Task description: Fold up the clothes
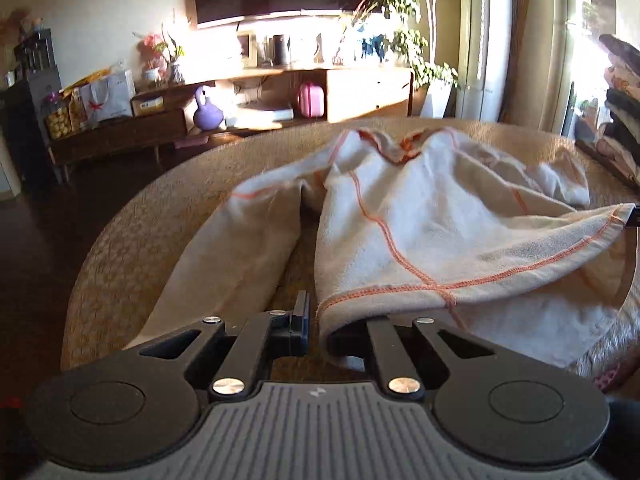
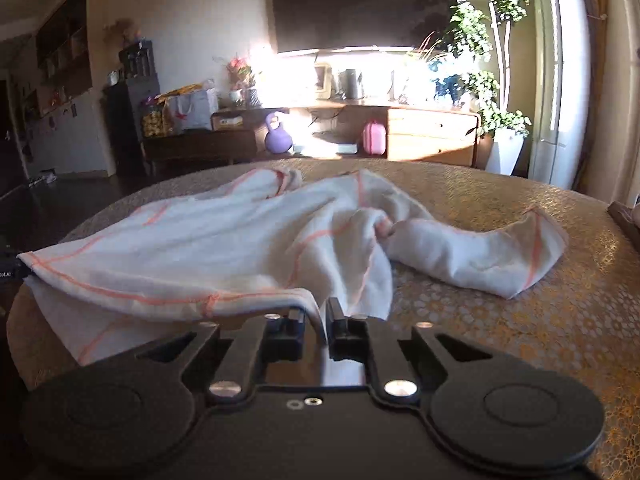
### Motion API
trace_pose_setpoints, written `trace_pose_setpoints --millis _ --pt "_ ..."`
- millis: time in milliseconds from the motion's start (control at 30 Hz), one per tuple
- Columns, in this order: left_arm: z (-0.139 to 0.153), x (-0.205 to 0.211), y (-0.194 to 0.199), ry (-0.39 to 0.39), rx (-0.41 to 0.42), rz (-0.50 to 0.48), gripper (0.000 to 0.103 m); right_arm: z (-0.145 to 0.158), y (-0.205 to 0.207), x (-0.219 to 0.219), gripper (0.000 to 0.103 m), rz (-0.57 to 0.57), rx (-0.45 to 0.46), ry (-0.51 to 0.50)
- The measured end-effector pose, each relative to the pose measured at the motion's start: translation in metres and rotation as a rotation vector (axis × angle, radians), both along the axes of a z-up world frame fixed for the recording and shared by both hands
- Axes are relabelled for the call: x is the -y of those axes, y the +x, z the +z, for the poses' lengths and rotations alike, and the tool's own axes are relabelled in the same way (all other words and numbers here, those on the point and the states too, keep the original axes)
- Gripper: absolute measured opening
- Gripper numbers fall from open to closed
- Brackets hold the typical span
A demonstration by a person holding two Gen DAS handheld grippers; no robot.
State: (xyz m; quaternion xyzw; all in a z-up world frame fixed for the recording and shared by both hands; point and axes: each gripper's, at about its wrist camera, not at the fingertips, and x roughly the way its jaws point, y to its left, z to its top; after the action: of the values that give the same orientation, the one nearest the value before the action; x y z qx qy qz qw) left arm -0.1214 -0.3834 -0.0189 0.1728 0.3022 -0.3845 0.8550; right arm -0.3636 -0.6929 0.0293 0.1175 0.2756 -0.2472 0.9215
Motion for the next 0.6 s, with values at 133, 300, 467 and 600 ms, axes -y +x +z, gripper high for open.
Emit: trace_pose_setpoints --millis 133,300,467,600 --pt "-0.026 -0.011 0.006 0.065 -0.014 0.026 0.008 -0.021 0.005 -0.026 0.103 0.05 -0.117 -0.061" --pt "-0.037 -0.015 0.007 0.073 -0.036 0.028 0.008 -0.035 -0.017 -0.052 0.103 0.072 -0.184 -0.165" --pt "-0.041 -0.014 0.001 0.088 -0.02 0.014 0.008 -0.053 -0.021 -0.037 0.103 -0.012 -0.197 -0.081" --pt "-0.041 -0.013 -0.001 0.094 -0.011 0.004 0.008 -0.049 -0.019 -0.028 0.103 -0.081 -0.166 -0.069"
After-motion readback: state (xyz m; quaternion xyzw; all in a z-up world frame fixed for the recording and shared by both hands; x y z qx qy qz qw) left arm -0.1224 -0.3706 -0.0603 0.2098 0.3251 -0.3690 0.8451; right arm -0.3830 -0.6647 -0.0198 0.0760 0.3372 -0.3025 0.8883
